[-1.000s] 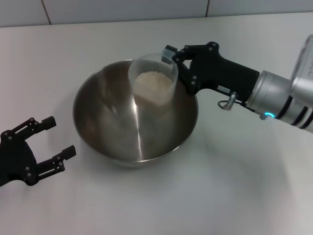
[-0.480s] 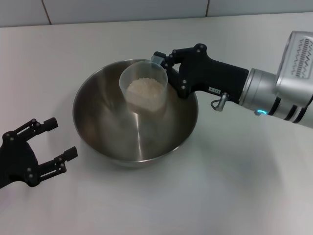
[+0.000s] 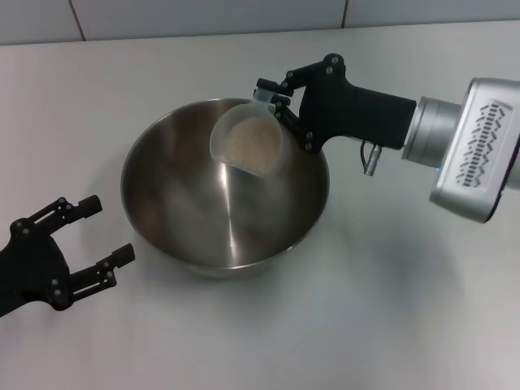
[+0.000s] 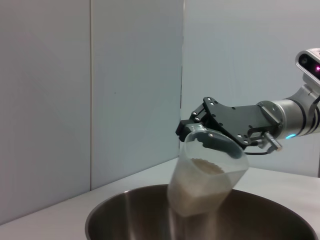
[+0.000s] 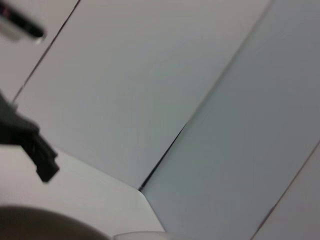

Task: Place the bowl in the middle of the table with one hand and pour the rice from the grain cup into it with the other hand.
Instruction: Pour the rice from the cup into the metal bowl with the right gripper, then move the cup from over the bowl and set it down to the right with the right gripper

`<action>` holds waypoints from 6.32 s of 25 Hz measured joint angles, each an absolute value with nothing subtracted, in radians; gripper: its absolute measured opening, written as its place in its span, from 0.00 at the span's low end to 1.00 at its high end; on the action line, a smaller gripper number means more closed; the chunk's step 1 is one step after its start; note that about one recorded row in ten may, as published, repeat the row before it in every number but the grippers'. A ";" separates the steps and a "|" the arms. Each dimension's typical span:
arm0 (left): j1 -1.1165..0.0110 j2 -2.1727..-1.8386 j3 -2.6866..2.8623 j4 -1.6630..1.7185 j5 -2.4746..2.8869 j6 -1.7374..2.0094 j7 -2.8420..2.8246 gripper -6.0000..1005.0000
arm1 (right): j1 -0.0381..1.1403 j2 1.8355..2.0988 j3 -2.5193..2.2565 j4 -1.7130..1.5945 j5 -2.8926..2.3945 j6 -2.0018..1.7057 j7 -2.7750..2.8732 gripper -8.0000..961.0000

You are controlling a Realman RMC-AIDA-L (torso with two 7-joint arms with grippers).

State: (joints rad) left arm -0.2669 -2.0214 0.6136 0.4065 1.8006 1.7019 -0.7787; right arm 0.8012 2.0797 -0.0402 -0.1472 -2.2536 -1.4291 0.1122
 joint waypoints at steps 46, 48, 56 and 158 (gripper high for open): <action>-0.267 -2.028 0.622 0.405 1.805 1.689 -0.781 0.81 | 0.788 2.088 -0.025 0.066 -2.235 -1.372 -1.400 0.03; -0.267 -2.028 0.623 0.405 1.807 1.689 -0.781 0.81 | 0.787 2.088 -0.025 0.068 -2.235 -1.371 -1.432 0.03; -0.267 -2.026 0.624 0.405 1.808 1.689 -0.784 0.81 | 0.784 2.088 -0.025 0.070 -2.239 -1.372 -1.550 0.03; -0.274 -2.031 0.626 0.405 1.816 1.716 -0.787 0.81 | 0.512 2.084 0.556 0.069 -2.237 -1.110 0.213 0.03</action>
State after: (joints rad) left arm -0.2736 -2.0309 0.6258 0.4049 1.8162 1.7160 -0.7868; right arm 0.5120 2.0839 0.5563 0.0692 -2.2371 -1.1103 0.2131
